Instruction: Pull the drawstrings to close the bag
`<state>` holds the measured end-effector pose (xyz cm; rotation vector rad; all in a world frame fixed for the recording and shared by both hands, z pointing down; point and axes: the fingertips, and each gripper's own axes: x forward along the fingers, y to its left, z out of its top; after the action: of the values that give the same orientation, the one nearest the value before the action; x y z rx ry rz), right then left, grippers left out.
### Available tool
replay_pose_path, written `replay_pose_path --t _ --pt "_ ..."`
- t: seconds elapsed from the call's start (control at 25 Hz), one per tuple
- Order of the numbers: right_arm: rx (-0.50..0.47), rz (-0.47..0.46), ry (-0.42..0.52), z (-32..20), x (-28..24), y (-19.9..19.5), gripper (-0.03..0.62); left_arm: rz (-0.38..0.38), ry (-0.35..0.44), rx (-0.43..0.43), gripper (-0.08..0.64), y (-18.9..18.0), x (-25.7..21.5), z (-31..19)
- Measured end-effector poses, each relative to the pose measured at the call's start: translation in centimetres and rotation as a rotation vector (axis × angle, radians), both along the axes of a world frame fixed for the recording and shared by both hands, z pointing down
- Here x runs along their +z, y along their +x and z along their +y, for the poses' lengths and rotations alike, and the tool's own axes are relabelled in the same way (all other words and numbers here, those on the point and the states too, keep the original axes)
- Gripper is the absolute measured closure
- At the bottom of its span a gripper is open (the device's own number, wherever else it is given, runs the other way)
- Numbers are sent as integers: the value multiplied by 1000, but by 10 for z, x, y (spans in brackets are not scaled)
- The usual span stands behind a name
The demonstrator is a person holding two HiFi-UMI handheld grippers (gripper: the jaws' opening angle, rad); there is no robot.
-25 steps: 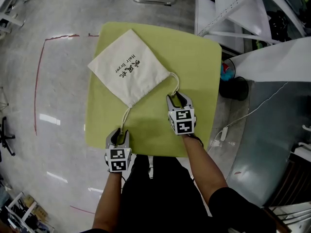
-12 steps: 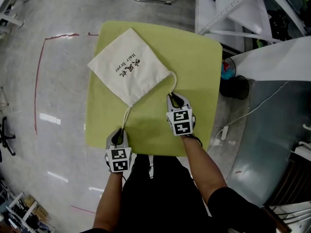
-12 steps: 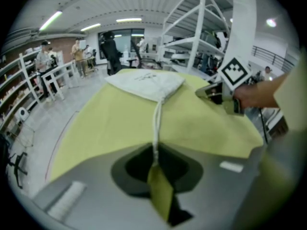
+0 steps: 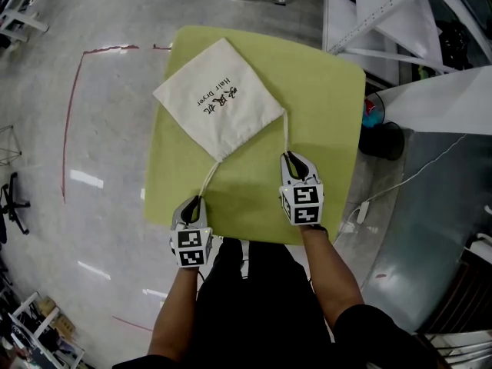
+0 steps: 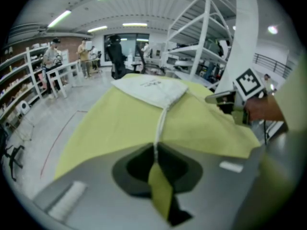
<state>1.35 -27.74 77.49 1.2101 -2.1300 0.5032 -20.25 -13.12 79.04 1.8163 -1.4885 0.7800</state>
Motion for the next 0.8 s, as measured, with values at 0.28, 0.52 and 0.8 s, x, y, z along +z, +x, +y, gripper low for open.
replay_pose_path --t 0.28,0.52,0.8 --pt "46 16 86 3 -26 17 552 -54 36 24 526 -7 -10 -1" --pt "90 42 179 1 -63 35 552 -127 98 -32 528 -39 -30 -6" --pt "151 69 302 11 -118 48 552 -176 199 -118 528 -92 -71 -10"
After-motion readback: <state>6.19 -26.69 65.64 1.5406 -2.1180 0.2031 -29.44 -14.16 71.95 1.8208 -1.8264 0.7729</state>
